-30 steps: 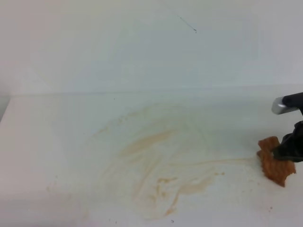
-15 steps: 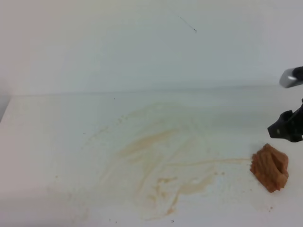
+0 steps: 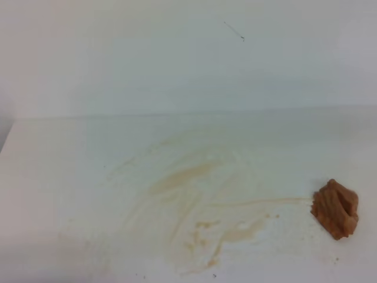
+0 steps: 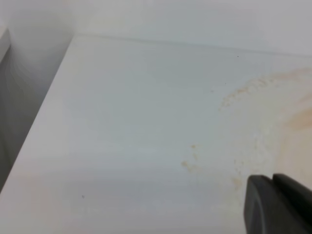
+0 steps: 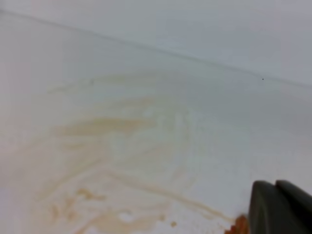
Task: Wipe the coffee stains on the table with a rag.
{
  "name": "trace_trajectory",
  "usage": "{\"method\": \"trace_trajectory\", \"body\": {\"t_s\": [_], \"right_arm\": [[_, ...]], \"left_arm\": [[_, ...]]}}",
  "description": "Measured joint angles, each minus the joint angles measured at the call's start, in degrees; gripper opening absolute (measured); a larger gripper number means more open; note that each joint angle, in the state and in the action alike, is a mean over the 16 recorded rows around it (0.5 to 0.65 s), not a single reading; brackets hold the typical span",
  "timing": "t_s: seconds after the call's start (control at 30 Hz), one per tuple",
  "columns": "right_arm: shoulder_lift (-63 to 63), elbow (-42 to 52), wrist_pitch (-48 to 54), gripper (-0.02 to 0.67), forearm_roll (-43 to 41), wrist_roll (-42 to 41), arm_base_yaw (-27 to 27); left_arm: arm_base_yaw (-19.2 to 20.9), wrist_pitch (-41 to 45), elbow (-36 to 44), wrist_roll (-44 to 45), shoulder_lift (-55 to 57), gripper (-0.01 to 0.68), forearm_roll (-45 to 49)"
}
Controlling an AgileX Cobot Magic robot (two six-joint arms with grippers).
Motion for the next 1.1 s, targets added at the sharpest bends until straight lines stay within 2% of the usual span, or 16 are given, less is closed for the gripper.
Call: {"method": "trace_trajectory", "body": {"t_s": [0.23, 0.43, 0.77, 0.93, 1.1], "right_arm": [[-5.53, 1.57, -1.56, -0.002, -1.8, -2.27, 0.0], [-15.47, 7.46, -9.02, -0.003, -5.03, -4.84, -0.04], [-44.08, 29.92, -24.82, -0.003, -6.5, -4.67, -2.5], [-55.67, 41.36, -26.01, -0.003, -5.56, -3.64, -4.09], [-62.02, 49.5, -23.81, -0.003, -3.34, -3.42, -5.08]], "left_arm": [[0.0, 0.05, -0.14, 0.0, 0.1, 0.0, 0.0], [0.0, 0.05, -0.14, 0.0, 0.1, 0.0, 0.0], [0.0, 0.05, -0.14, 0.0, 0.1, 0.0, 0.0], [0.0, 0.05, -0.14, 0.0, 0.1, 0.0, 0.0], [0.0, 0.05, -0.14, 0.0, 0.1, 0.0, 0.0]]}}
